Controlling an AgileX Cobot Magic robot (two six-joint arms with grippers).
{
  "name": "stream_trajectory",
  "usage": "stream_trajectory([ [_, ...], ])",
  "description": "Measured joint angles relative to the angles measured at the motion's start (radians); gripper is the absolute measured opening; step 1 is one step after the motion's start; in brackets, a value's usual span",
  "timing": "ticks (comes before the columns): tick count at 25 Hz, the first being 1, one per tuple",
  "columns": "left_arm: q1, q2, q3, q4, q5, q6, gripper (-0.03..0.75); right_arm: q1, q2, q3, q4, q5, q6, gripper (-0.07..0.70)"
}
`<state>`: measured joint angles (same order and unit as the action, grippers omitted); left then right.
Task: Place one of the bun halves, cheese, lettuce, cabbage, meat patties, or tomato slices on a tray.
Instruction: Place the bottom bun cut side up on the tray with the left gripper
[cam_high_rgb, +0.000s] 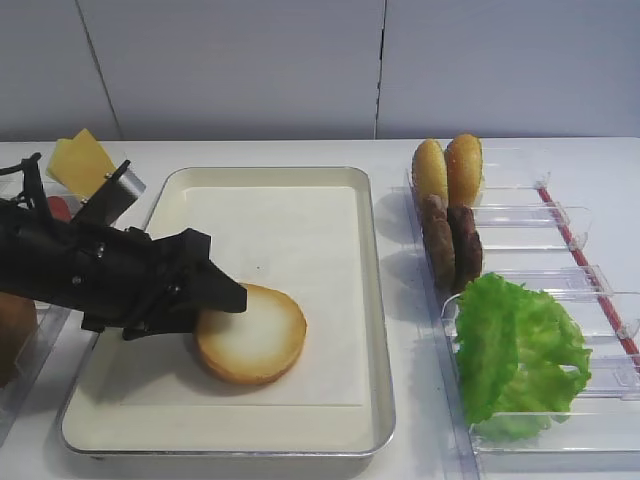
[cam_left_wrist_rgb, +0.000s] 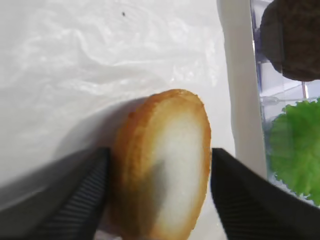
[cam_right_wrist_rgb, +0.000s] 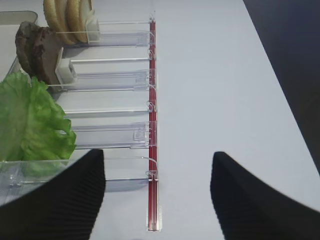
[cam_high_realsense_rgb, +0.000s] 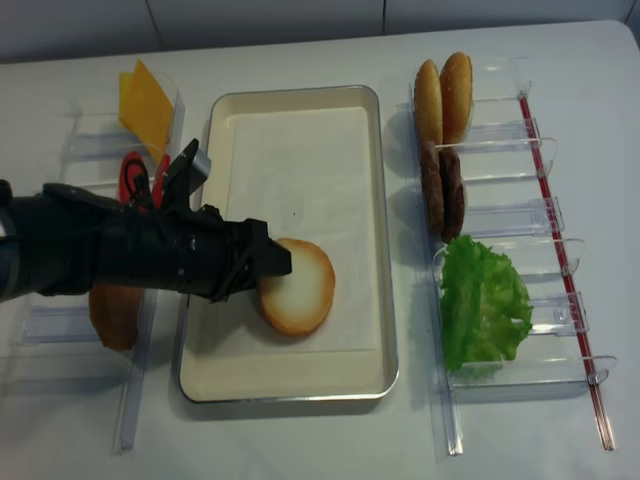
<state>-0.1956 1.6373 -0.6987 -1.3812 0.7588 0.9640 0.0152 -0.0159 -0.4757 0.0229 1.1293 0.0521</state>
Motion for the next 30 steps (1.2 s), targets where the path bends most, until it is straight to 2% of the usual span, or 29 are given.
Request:
stream_trajectory([
  [2,0.000,0.000,0.000,0.000,-0.005,0.003,0.529,0.000,0.000,0.000,0.000,0.000,0.000,0.479],
  [4,0.000,0.000,0.000,0.002,-0.010,0.005,0.564,0.000,0.000,0.000,0.000,0.000,0.000,0.479],
  [7,0.000,0.000,0.000,0.010,-0.027,0.011,0.579,0.000,0.000,0.000,0.000,0.000,0.000,0.479],
  [16,0.000,0.000,-0.039,0.094,-0.027,-0.016,0.580,0.000,0.000,0.000,0.000,0.000,0.000,0.479],
  [21,0.000,0.000,-0.138,0.263,0.043,-0.153,0.580,0.000,0.000,0.000,0.000,0.000,0.000,0.479],
  [30,0.000,0.000,-0.366,0.782,0.249,-0.543,0.580,0.000,0.000,0.000,0.000,0.000,0.000,0.479],
])
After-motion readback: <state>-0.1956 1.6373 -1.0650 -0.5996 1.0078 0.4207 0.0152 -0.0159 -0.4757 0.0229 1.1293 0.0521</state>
